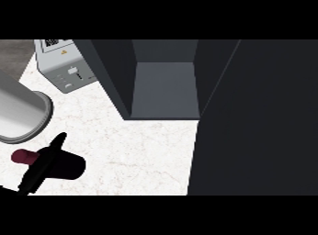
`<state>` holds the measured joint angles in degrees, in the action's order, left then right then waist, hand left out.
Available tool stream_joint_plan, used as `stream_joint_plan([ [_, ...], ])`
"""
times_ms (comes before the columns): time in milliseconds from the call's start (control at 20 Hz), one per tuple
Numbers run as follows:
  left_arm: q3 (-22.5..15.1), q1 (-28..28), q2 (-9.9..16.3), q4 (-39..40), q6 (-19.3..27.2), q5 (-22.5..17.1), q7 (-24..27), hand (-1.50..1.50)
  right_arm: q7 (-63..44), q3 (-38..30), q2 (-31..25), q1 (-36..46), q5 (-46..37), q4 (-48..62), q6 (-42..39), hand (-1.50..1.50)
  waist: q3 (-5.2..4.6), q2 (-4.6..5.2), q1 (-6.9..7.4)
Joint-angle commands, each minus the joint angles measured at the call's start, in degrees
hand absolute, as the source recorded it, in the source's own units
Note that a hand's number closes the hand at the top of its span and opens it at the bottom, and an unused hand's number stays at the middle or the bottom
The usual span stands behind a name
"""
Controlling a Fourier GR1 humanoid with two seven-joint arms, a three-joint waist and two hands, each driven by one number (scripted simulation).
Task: Pick up the wine, place it into the cabinet and close the cabinet
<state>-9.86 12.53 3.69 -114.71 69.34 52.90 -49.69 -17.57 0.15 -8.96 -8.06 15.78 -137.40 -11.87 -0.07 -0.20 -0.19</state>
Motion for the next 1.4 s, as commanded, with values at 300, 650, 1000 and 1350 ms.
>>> stream_joint_plan([
  [300, -6.58, 6.90, 4.64, 4.13, 16.17, -11.82, 7.99, -1.50, -1.45, 0.57, 1.86, -1.88, 3.80, -4.61, -0.41, -1.50, 0.00, -0.01, 0.33],
  [650, -4.51, 5.03, 5.10, 7.55, 16.42, -19.78, 13.40, -1.50, -2.60, -5.94, -0.76, -2.50, 11.12, -4.84, -2.98, -1.50, -0.12, -0.22, 0.36],
  [1000, -9.14, 7.91, 6.75, 7.65, 16.51, -26.97, 18.87, -1.50, -1.02, 0.74, 3.58, -1.75, 2.23, -2.75, -1.12, -1.50, -0.21, -0.37, 1.04],
  [1350, -8.80, 3.38, 8.09, 11.61, 16.54, -33.18, 22.40, -1.50, -1.14, 0.52, 3.22, -4.37, 5.13, -4.75, -2.45, -1.50, -0.29, -0.44, 0.62],
])
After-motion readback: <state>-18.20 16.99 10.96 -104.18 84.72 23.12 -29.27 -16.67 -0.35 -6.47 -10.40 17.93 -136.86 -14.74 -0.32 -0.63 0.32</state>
